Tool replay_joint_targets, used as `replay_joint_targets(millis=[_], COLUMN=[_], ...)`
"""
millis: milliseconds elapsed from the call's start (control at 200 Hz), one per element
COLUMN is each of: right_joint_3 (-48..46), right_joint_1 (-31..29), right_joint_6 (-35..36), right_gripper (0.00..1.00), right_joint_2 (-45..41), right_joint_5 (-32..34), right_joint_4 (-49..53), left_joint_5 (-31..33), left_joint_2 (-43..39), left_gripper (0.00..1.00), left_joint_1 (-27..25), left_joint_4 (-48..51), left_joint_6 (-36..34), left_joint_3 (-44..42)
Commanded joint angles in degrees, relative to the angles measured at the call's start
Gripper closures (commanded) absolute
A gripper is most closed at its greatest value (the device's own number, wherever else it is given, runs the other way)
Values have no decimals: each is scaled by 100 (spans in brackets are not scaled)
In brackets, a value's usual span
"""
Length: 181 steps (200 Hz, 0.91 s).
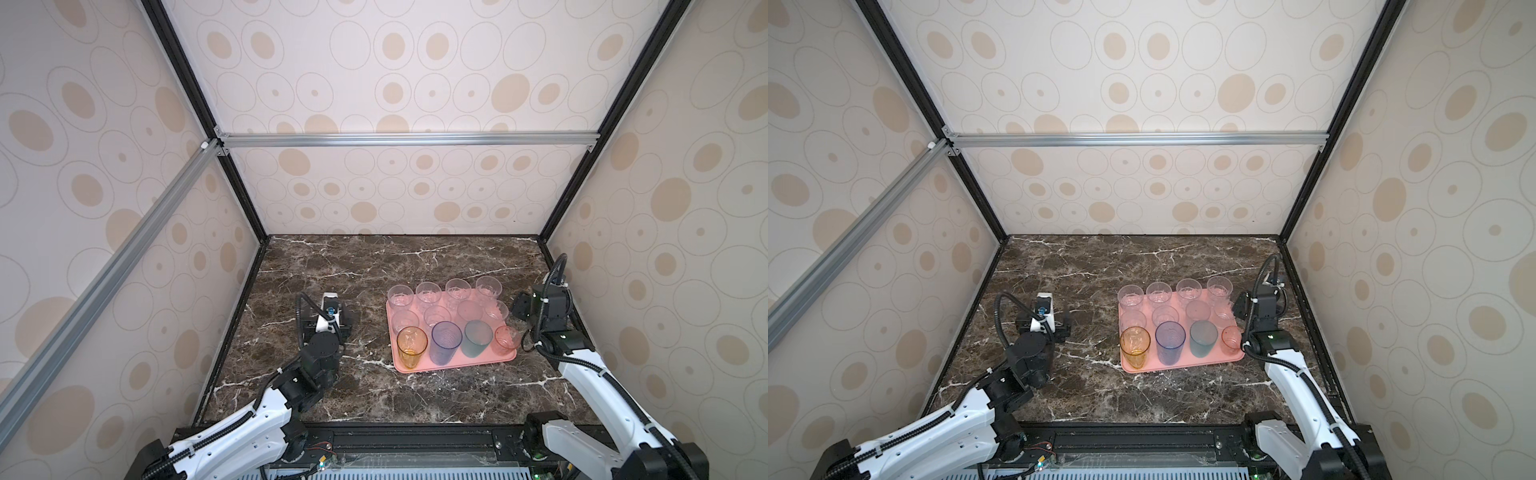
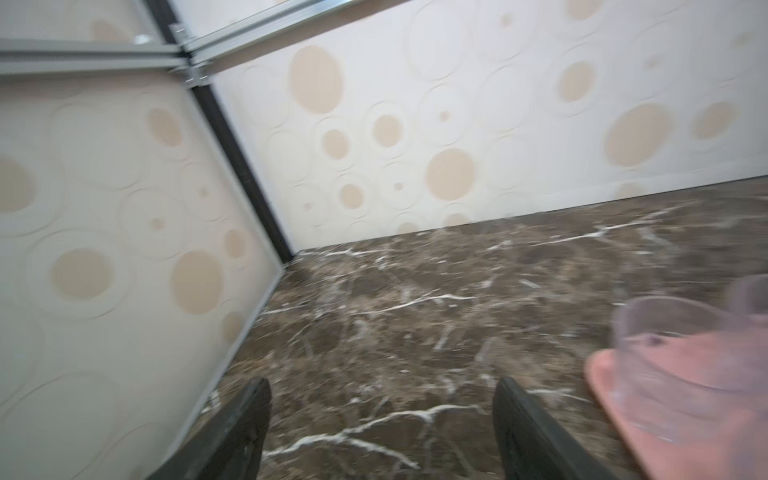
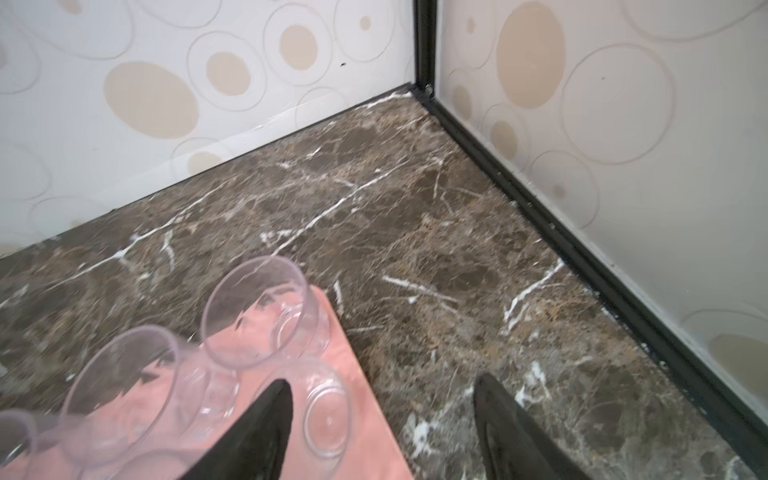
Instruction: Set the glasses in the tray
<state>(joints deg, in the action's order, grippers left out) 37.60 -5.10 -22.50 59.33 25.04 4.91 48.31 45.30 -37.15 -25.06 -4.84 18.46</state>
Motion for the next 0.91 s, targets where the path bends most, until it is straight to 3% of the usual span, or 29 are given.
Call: replay_joint_targets(millis=[0, 260, 435, 615, 770, 900], right_joint_3=[-76, -271, -5, -350, -792, -983], right_joint_1=[79, 196, 294, 299, 311, 310], right_joint_6=[247, 380, 362, 573, 811, 966], right_gripper=[27, 27, 27, 28, 29, 29], right_joint_2=[486, 1433, 1957, 1995, 2036, 2052], right_joint_5=[780, 741, 711, 662, 571, 467], right_joint_4=[-776, -1539, -1358, -1911, -2770, -3274], left_joint_5=[265, 361, -910, -1967, -2456, -2492], left_joint_2=[158, 1054, 1765, 2646, 3625, 4309], left_gripper=[16, 16, 15, 15, 15, 14], left_joint_1=[812, 1431, 1829, 2113, 2202, 2259], left_joint_4=[-1076, -2372, -3868, -5159, -6364, -6940], left_joint_6=[-477, -98, -79, -245, -640, -554], left_joint_3=[-244, -1266, -1639, -1628, -1495, -1389])
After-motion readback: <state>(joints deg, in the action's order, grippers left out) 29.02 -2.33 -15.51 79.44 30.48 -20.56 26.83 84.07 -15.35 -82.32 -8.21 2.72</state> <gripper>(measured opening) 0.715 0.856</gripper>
